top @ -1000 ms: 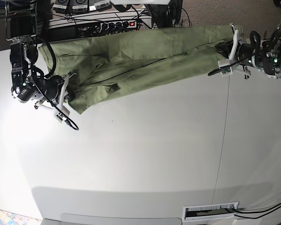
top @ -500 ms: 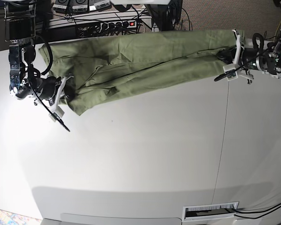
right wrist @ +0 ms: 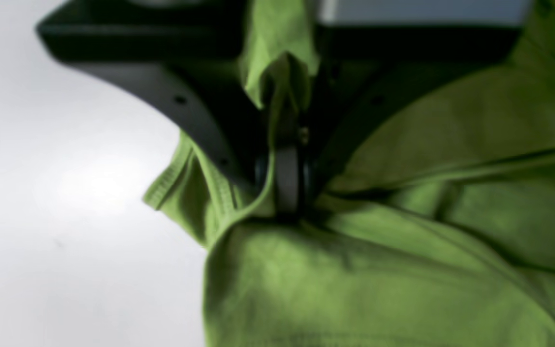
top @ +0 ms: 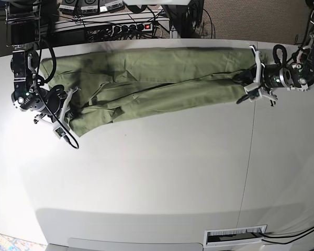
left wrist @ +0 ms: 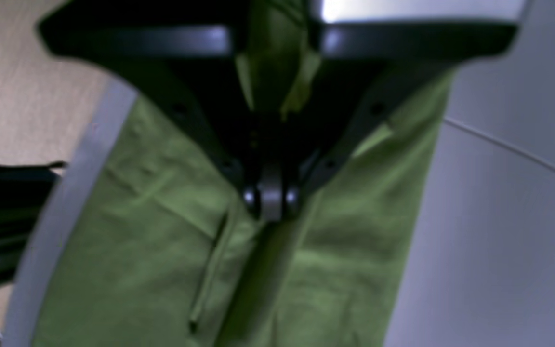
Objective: Fold the T-shirt properly
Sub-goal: 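Pull the collar end straight with the right gripper while left holds hem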
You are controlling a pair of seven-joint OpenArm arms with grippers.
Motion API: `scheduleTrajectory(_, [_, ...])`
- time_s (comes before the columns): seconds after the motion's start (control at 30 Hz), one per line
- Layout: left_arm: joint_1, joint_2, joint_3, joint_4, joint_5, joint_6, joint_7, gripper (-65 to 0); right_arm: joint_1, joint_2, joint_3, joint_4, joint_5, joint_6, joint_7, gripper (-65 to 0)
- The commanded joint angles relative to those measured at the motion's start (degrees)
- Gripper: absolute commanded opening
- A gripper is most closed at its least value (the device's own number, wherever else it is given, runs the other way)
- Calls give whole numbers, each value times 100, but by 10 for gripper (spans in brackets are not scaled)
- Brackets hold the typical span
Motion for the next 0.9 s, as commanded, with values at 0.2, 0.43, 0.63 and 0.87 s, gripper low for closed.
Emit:
scheduleTrajectory(0.2, [-577,-31,-9,-503,420,219,299,-650,295,96,17,7,-422,-98,92,-650])
scheduleTrajectory(0.43, [-675,2,-9,-514,-181,214,317,-650,411,98,17,22,-372,-92,57,-650])
scheduleTrajectory(0.63, [-675,79,-9,-514,-179,214,321,-650,442,98,17,308,-299,-94,15,-471])
scheduleTrajectory(0.87, [-675,79,-9,-514,-181,212,323,-650,518,96,17,562,-153,-92,57,-471])
